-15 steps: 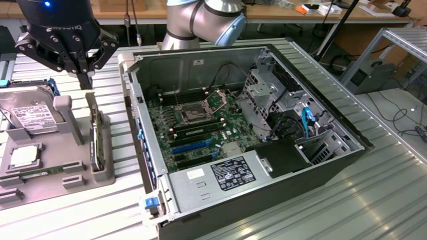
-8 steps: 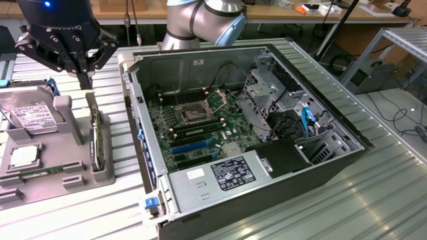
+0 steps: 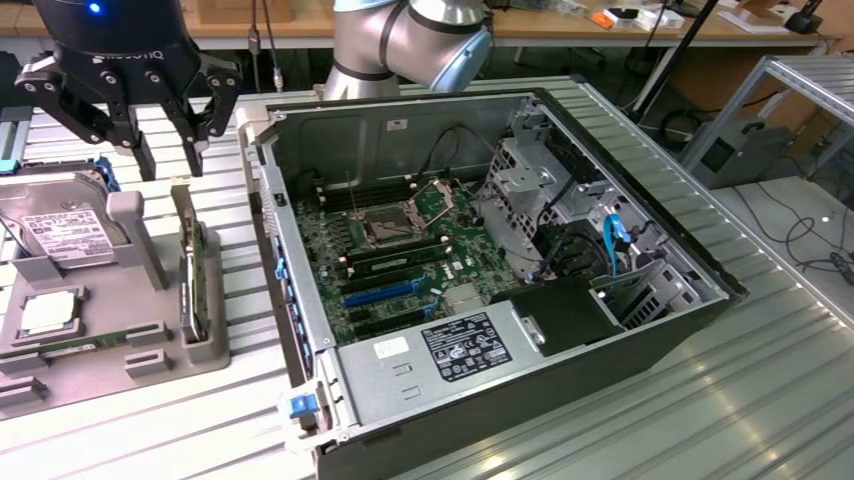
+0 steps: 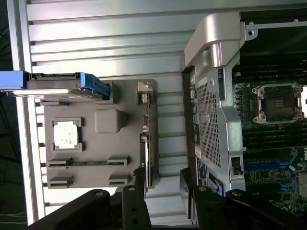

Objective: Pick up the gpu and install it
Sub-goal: 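Pick up the gpu and move the gpu toward the slot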

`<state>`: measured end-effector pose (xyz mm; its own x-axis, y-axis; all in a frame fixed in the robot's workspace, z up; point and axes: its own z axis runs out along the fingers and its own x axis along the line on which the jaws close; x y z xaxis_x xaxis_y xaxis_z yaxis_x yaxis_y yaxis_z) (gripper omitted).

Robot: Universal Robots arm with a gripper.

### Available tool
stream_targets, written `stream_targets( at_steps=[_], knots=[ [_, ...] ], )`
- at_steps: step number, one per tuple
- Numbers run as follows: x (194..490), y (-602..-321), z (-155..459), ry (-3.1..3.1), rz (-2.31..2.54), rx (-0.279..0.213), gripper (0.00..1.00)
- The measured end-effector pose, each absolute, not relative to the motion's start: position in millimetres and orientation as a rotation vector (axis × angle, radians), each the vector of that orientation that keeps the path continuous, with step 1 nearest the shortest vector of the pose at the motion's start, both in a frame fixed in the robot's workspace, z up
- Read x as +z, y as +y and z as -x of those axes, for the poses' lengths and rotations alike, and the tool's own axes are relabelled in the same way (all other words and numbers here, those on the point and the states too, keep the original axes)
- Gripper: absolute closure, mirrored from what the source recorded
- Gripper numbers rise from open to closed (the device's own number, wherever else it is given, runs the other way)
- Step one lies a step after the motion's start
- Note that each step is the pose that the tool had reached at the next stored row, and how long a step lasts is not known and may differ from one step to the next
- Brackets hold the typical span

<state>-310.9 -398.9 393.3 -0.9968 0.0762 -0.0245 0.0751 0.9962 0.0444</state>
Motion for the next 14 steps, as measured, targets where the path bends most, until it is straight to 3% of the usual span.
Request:
stream_targets(
  at_steps=[14],
  knots=[
    [391.0,-398.9,310.9,3.112,-0.118,0.068,0.58]
  ],
)
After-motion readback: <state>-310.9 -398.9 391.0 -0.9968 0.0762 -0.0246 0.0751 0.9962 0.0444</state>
